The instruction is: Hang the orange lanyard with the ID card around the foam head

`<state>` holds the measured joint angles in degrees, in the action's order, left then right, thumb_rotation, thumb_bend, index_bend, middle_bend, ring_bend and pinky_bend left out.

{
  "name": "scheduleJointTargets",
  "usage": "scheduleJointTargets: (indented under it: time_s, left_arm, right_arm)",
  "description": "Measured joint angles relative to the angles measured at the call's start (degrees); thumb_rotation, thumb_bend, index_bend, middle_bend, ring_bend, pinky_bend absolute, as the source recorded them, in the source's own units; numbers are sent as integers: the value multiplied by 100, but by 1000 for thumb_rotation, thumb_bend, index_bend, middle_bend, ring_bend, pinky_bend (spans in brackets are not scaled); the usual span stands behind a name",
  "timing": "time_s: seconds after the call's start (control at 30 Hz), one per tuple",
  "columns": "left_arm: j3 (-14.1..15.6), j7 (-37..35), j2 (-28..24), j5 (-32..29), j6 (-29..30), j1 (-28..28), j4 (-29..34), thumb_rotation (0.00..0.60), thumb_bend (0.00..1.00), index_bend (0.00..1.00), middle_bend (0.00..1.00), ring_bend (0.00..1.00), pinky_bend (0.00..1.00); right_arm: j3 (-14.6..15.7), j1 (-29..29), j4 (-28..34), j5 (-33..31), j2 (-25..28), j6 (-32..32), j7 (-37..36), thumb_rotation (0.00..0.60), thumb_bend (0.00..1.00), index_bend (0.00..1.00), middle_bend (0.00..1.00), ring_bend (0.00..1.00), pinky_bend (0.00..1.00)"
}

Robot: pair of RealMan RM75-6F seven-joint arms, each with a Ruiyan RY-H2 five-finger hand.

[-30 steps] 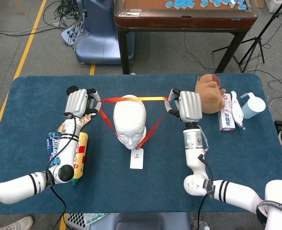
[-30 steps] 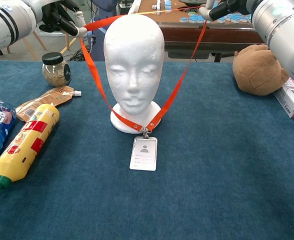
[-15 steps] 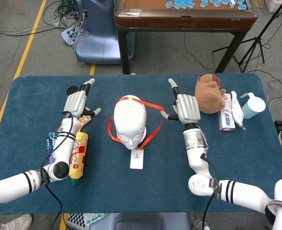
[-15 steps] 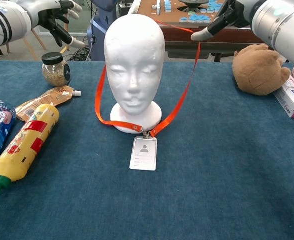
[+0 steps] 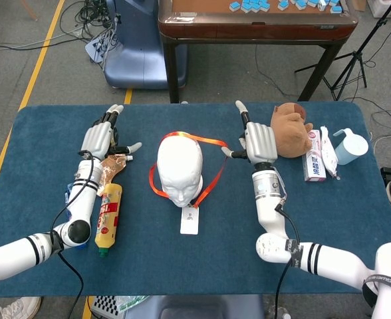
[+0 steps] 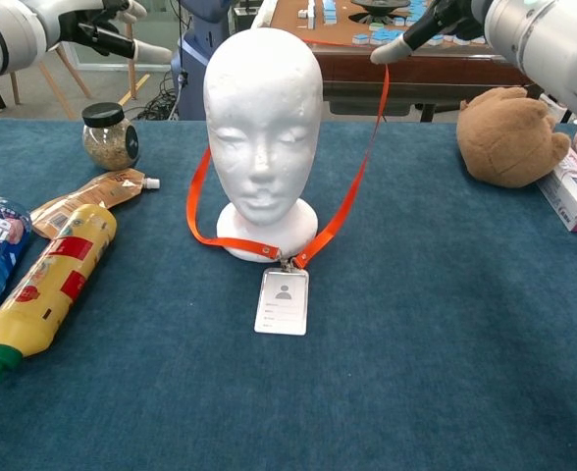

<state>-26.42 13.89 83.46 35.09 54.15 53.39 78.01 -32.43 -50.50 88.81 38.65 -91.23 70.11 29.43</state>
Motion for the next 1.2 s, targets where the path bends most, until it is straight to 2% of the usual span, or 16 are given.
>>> scheduleJointTargets:
  time_s: [0.17,0.47,0.67,0.8,0.87,0.93,0.97,1.03,1.2]
  left_arm:
    - [2,-31,-3,-8,-51,32,-191,343,77,0,0,0,53]
    - [25,-159,-56,16,-124,6,-370,341,76,0,0,0,29]
    - [129,-323,-255,392,-69,-183,-60,348,76,0,0,0,31]
    - [246,-467,-492,709,-12,-392,322,357,76,0,0,0,32]
    - [316,-549,-641,830,30,-532,563,415,76,0,0,0,32]
    - [396,-614,-768,962,100,-681,767,536,76,0,0,0,32]
    - [455,-657,-849,1039,147,-782,894,572,76,0,0,0,32]
    - [546,-715,-977,1119,195,-927,1075,600,76,0,0,0,32]
    - [761,-900,-1263,1283,397,-1344,1516,600,77,0,0,0,32]
  right_arm:
    - [-58,-162,-55,-150,-1,9,84,600,2,0,1000,1000,1000]
    - [-2,-223,19,-239,58,-5,54,600,0,0,1000,1000,1000]
    - [200,-37,350,37,258,51,-96,600,0,0,1000,1000,1000]
    - [473,223,674,446,465,171,-241,600,3,0,1000,1000,1000]
    - [605,361,810,675,560,238,-344,600,49,4,998,1000,1000]
    - [785,540,968,982,686,318,-478,600,111,34,994,1000,1000]
    - [877,624,1042,1124,750,349,-535,600,142,65,993,1000,1000]
    - [1125,837,1227,1474,929,412,-662,600,192,128,988,1000,1000]
    - [1770,1336,1683,2335,1413,543,-892,600,304,201,981,1000,1000]
